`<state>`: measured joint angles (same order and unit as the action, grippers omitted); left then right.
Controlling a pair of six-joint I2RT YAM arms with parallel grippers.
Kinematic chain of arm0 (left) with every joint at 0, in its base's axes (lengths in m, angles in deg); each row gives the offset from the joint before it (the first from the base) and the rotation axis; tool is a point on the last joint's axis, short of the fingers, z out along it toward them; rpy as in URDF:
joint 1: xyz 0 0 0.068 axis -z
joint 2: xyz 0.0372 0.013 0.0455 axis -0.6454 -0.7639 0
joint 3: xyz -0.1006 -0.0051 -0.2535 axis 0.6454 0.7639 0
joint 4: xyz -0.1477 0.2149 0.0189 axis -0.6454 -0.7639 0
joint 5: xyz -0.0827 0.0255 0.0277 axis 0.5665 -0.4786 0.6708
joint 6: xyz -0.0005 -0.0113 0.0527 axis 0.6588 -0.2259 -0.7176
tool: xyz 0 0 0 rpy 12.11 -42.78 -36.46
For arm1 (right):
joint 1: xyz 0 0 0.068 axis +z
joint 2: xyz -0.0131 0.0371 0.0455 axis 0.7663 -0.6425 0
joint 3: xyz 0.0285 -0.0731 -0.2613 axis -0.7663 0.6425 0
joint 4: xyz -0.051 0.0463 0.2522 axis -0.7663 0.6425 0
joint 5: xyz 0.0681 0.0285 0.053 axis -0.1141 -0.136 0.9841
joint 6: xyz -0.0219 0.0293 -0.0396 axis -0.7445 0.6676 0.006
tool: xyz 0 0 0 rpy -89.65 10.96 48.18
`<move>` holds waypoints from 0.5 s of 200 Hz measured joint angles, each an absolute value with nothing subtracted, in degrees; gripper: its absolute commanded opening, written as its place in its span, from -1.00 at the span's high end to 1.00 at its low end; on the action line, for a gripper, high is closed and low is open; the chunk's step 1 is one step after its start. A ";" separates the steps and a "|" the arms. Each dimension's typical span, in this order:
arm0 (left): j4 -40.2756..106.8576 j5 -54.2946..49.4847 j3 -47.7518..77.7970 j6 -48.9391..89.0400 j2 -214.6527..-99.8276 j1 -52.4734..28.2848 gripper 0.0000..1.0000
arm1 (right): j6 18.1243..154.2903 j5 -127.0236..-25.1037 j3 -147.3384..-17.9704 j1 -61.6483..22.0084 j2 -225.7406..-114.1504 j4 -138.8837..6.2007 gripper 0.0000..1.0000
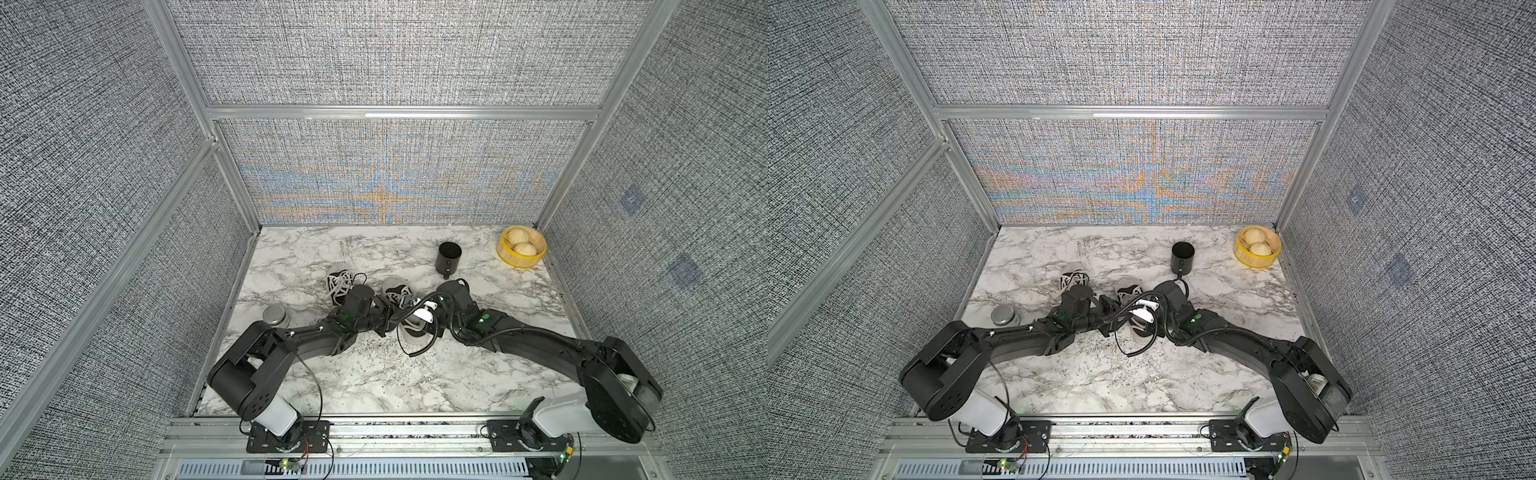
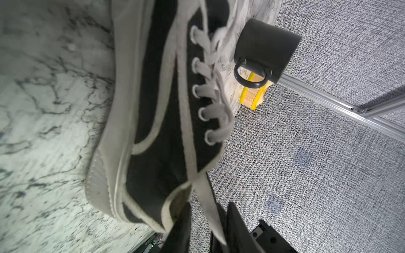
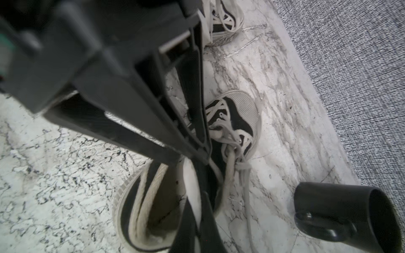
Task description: Remove the insole from the shoe
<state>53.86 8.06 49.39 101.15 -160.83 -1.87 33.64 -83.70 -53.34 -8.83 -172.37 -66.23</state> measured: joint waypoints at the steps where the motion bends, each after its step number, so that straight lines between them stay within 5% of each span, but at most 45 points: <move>1: 53.51 7.89 49.32 100.91 -160.66 -1.91 0.16 | 33.64 -83.70 -53.39 -8.83 -172.35 -66.23 1.00; 61: 28.07 1.79 44.60 79.21 -152.94 -3.18 0.22 | 36.84 -81.06 -54.59 -9.86 -172.17 -65.16 1.00; 100: 25.25 4.55 44.38 70.99 -155.57 -3.18 0.23 | 38.63 -78.98 -55.79 -11.15 -172.87 -64.92 1.00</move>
